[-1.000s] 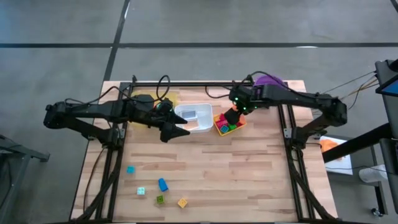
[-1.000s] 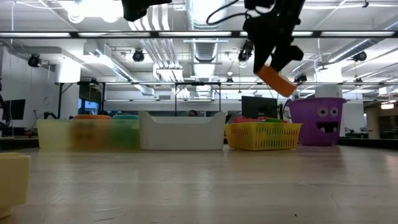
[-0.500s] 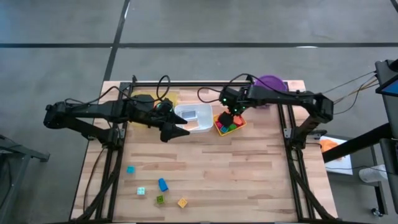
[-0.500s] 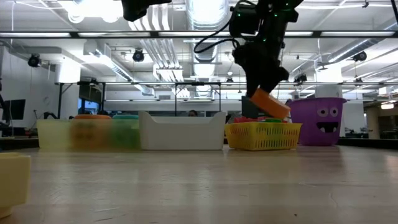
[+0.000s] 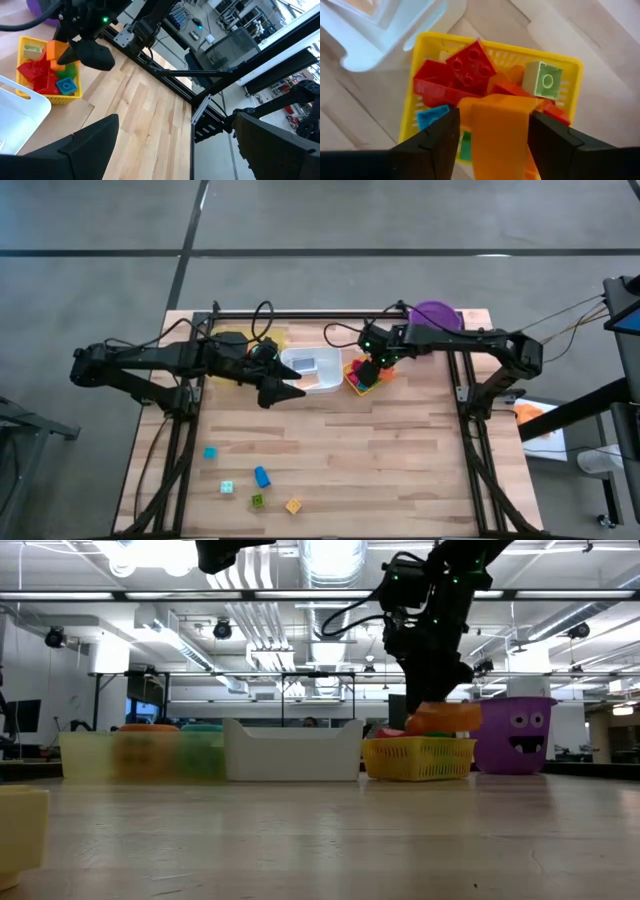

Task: Pick & Place Toys
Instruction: Put the orange game piece into the yellow bin

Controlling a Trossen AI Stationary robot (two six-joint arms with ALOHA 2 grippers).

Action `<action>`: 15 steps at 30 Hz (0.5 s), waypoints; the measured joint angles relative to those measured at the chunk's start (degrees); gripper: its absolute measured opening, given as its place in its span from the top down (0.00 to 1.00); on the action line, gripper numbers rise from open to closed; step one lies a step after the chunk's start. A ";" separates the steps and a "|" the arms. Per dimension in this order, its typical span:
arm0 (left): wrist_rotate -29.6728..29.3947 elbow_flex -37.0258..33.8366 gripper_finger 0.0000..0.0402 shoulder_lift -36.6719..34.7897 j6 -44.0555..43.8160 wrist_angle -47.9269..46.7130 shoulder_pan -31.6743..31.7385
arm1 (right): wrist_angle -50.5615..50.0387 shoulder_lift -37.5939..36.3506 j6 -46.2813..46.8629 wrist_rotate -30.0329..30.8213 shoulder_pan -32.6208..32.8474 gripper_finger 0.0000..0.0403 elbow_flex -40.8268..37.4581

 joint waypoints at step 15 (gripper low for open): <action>0.00 0.00 0.02 0.00 -0.06 0.02 0.02 | 3.84 -1.40 -2.08 0.28 -0.04 0.73 -1.32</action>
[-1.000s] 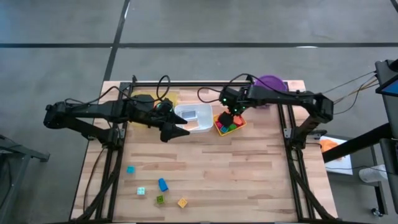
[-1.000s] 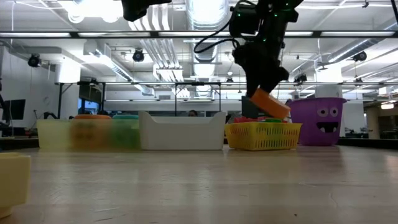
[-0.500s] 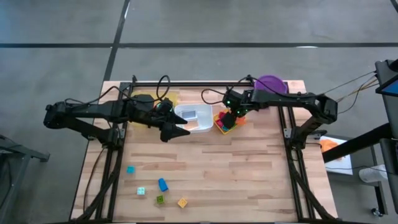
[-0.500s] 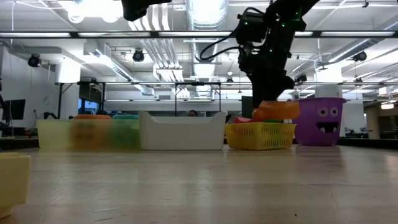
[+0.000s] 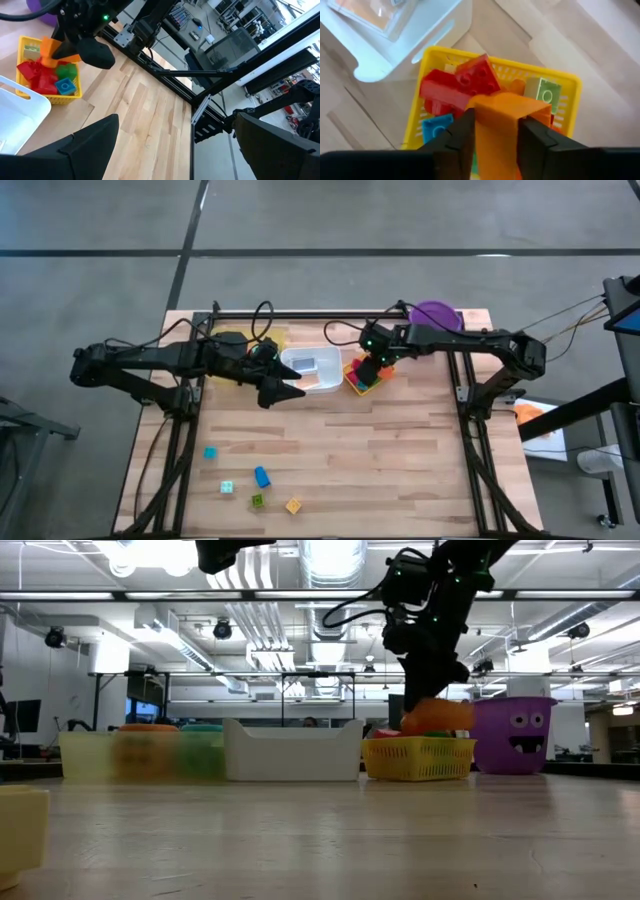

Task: Pick & Place Toys
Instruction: Put the orange game piece into the yellow bin

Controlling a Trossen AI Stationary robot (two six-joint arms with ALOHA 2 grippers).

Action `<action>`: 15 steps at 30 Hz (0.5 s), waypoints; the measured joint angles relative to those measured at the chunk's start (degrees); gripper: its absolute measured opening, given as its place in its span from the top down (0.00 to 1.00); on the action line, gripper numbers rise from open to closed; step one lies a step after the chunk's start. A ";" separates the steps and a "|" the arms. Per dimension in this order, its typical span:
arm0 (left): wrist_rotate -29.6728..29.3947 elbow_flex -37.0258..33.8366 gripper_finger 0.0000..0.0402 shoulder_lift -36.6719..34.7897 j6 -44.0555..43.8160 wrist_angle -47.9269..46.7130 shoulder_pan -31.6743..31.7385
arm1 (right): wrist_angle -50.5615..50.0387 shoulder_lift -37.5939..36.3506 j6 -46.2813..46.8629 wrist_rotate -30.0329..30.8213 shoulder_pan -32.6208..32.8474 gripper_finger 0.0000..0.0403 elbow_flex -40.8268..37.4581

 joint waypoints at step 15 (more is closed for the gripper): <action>0.04 0.02 0.02 0.00 -0.90 0.00 -0.04 | 0.17 0.00 -1.02 -0.22 0.04 0.87 0.44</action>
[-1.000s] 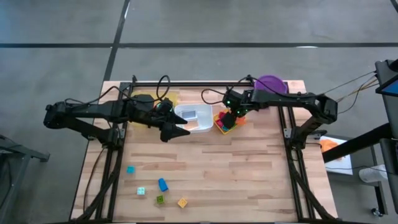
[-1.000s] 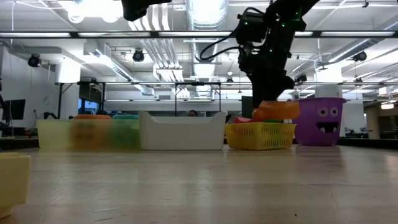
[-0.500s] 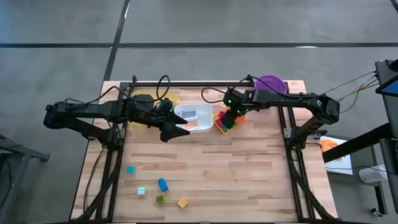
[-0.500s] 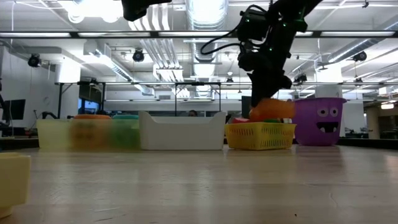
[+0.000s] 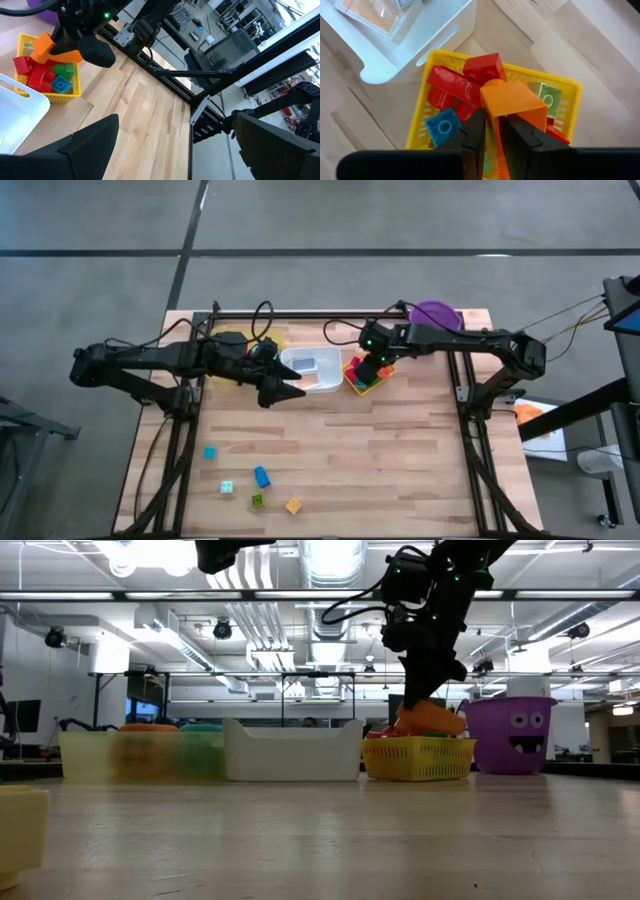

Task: Pick & Place Toys
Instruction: Put the orange game piece into the yellow bin

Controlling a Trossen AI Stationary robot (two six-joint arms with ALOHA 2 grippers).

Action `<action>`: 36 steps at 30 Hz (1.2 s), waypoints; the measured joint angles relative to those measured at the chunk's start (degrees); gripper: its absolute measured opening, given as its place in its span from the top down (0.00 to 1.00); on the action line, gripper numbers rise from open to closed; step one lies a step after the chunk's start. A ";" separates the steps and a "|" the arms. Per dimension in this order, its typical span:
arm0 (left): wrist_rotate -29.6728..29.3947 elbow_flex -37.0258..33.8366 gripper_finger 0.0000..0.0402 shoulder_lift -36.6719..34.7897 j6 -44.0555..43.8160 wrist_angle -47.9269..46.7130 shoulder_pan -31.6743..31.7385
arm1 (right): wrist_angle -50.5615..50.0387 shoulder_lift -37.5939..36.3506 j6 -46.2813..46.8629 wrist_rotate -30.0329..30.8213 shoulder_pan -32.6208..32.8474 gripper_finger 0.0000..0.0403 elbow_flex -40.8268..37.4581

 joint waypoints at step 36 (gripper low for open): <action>0.10 0.00 0.02 0.00 -0.20 -0.02 0.00 | -0.55 -1.77 -0.19 -1.73 0.00 0.34 0.27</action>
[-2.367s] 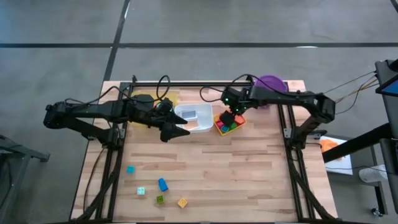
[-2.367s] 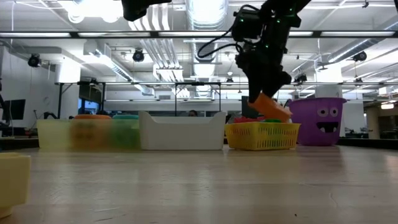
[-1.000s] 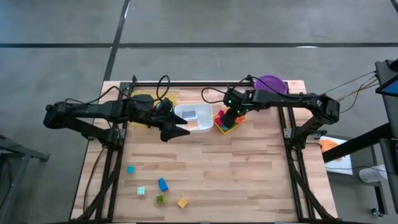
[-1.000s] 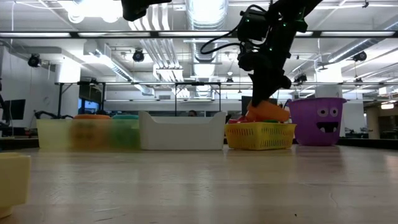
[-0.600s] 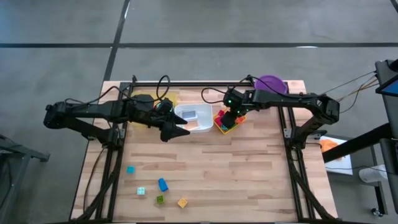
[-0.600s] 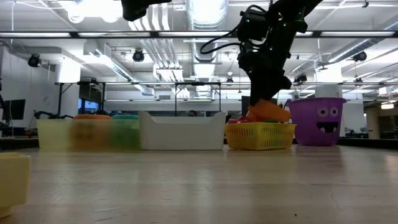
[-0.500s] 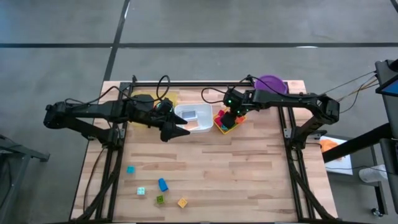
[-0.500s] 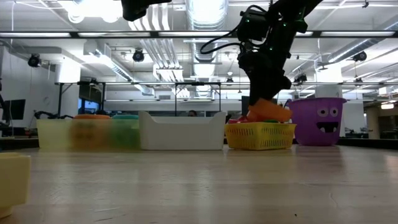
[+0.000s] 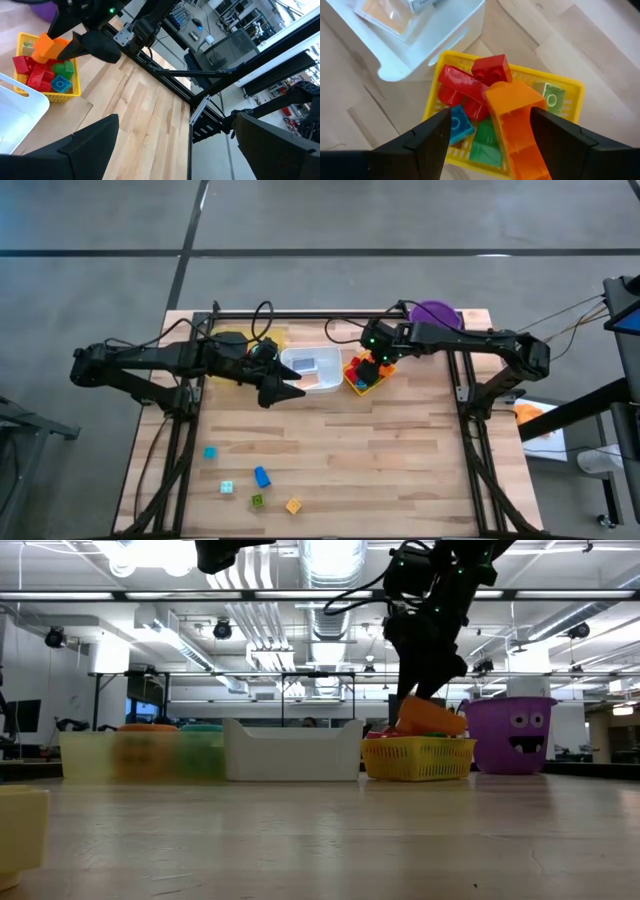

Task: Pick & Place Toys
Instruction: Put the orange game piece into the yellow bin, then put the blue game piece into the yellow bin

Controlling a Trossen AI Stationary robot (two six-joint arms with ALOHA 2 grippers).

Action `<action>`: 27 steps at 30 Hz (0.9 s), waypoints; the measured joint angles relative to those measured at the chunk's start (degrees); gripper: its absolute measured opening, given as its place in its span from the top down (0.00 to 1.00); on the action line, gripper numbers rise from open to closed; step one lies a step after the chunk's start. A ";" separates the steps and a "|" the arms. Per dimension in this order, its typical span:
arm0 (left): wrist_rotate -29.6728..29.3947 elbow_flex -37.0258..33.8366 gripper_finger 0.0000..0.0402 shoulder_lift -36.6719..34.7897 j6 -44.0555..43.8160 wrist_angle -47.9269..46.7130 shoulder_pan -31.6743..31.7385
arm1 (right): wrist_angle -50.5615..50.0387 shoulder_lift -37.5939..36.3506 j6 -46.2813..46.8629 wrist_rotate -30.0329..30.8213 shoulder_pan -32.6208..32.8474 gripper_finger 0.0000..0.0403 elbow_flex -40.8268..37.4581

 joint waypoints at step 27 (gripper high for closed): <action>-0.08 0.00 0.02 0.00 -0.41 0.20 0.00 | -0.41 -3.84 0.74 0.22 0.11 0.33 -0.74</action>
